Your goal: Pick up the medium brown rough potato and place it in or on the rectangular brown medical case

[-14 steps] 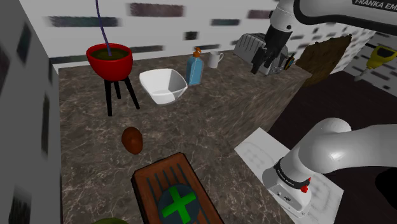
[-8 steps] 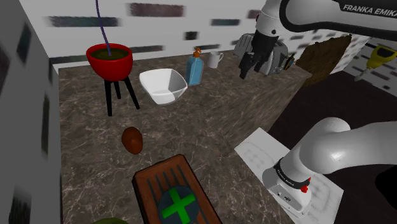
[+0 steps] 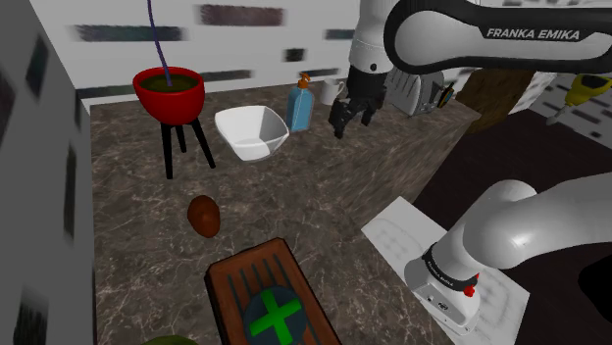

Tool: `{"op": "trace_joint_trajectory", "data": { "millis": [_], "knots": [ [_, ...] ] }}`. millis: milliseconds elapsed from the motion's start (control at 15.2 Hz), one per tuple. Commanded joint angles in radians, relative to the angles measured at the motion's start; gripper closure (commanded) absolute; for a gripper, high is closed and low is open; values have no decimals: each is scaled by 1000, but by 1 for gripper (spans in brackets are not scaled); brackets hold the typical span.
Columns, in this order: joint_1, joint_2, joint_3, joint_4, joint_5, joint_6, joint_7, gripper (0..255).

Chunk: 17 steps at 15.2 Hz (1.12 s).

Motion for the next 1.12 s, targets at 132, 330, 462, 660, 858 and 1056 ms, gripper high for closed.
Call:
{"op": "trace_joint_trajectory", "data": {
  "millis": [132, 330, 462, 660, 858, 1056],
  "knots": [
    [11, 107, 99, 55, 3, 26, 128, 0],
    [14, 204, 169, 115, -13, 40, 226, 0],
    [15, 276, 215, 161, -33, 45, 294, 0],
    [20, 395, 279, 241, -78, 46, 401, 0],
    [37, 528, 333, 335, -142, 36, 513, 0],
    [74, 673, 366, 444, -218, 10, 624, 0]
  ]
}}
